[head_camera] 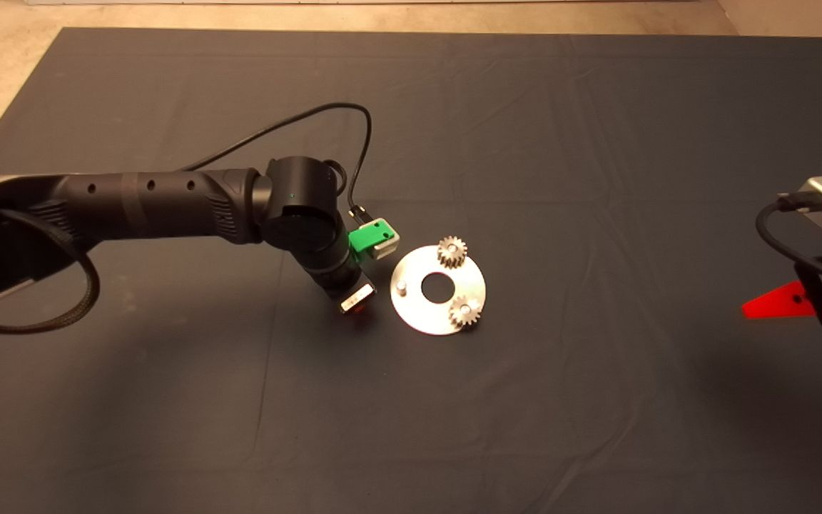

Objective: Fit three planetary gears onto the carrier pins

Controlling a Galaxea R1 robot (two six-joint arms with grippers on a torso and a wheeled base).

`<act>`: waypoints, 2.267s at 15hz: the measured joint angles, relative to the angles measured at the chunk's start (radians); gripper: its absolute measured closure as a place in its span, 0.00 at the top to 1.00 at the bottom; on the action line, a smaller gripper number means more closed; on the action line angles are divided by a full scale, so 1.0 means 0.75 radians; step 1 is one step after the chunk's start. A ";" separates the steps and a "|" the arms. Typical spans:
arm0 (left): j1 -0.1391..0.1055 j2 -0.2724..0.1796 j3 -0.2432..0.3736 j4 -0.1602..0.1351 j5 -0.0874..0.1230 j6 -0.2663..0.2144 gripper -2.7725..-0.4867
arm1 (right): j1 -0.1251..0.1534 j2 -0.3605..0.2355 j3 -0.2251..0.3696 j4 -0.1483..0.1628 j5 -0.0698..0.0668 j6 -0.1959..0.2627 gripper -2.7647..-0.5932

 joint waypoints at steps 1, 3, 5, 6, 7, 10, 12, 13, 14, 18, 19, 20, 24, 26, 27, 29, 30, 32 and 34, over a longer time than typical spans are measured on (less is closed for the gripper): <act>0.000 -0.003 0.000 0.000 -0.001 0.000 0.39 | 0.000 0.000 0.000 0.000 0.004 0.000 0.41; 0.000 -0.003 0.000 0.000 -0.001 0.000 0.39 | 0.000 0.000 0.000 0.000 0.004 0.000 0.41; 0.000 -0.003 0.000 0.000 -0.001 0.000 0.33 | 0.000 0.000 0.000 0.000 0.004 0.000 0.41; 0.000 -0.003 0.000 0.000 -0.001 0.000 0.33 | 0.000 0.000 0.000 0.000 0.005 0.000 0.41; 0.000 -0.003 0.000 0.000 -0.001 0.000 0.32 | 0.000 0.000 0.000 0.000 0.005 0.000 0.41; 0.000 -0.003 0.001 0.001 0.000 0.002 0.27 | 0.000 0.000 0.000 0.001 0.005 0.000 0.41; 0.000 -0.003 0.000 0.001 0.000 0.004 0.24 | 0.000 0.000 0.001 0.001 0.005 0.000 0.41; 0.000 -0.003 0.000 0.001 0.001 0.004 0.24 | 0.000 0.000 0.003 0.001 0.005 0.000 0.41; 0.000 -0.003 0.000 0.001 0.001 0.004 0.24 | 0.000 0.000 0.004 0.002 0.005 0.000 0.41; 0.000 -0.003 0.000 0.001 0.001 0.004 0.22 | 0.000 0.000 0.004 0.002 0.005 0.000 0.41; 0.000 -0.003 0.000 0.002 0.001 0.004 0.21 | 0.000 0.000 0.004 0.002 0.005 0.000 0.41; 0.000 -0.003 0.000 0.002 0.001 0.004 0.20 | 0.000 0.000 0.004 0.002 0.005 0.000 0.41; 0.000 -0.003 0.000 0.004 0.001 0.004 0.18 | 0.000 0.000 0.004 0.002 0.005 0.000 0.41; 0.000 -0.003 0.001 0.005 0.001 0.005 0.16 | 0.000 0.000 0.004 0.002 0.005 0.000 0.41; 0.000 -0.003 0.001 0.005 0.002 0.005 0.16 | 0.000 0.000 0.004 0.002 0.005 0.000 0.41; 0.000 -0.003 0.003 0.006 0.007 0.005 0.15 | 0.000 0.000 0.004 0.002 0.005 0.000 0.41; 0.000 -0.004 0.008 0.006 0.017 0.005 0.14 | 0.000 0.000 0.004 0.002 0.005 0.000 0.41; 0.000 -0.006 0.033 0.009 0.055 0.005 0.11 | 0.000 0.000 0.005 0.002 0.006 0.000 0.41; -0.001 -0.007 0.065 0.010 0.081 0.005 0.11 | 0.000 0.000 0.007 0.002 0.006 0.000 0.41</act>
